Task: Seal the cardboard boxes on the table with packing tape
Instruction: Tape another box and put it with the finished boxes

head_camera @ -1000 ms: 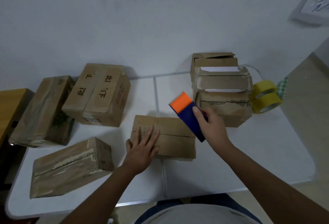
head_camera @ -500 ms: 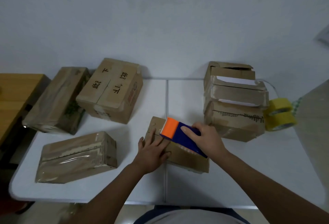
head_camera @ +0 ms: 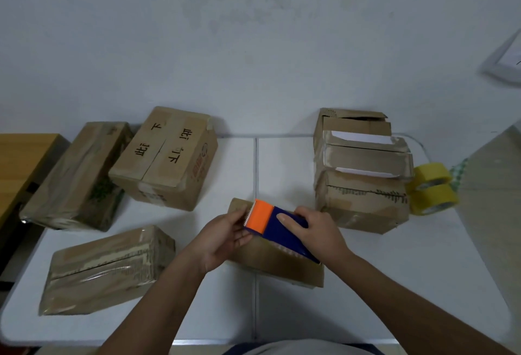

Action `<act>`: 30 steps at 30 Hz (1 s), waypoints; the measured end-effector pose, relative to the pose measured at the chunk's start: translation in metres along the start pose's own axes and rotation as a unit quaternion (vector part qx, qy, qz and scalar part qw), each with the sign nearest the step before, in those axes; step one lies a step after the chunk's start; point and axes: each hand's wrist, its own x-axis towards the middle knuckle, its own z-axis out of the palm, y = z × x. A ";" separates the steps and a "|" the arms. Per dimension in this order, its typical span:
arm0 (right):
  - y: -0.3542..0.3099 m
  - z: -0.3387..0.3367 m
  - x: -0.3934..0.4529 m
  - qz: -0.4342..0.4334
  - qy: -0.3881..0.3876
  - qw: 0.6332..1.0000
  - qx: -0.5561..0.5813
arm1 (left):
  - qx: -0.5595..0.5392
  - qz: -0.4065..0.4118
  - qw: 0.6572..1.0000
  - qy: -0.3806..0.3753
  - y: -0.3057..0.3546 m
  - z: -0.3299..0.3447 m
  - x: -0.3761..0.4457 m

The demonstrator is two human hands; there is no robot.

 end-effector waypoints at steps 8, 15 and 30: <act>0.000 0.000 0.000 -0.007 -0.002 1.000 -0.012 | 0.088 0.034 0.995 0.010 0.004 0.003 -0.002; -0.002 -0.002 -0.001 -0.002 -0.007 1.000 -0.007 | 0.148 0.057 0.987 0.003 0.011 0.003 -0.005; 0.013 -0.012 -0.010 -0.015 0.006 0.998 0.060 | 0.196 0.134 0.971 0.019 0.009 0.014 0.001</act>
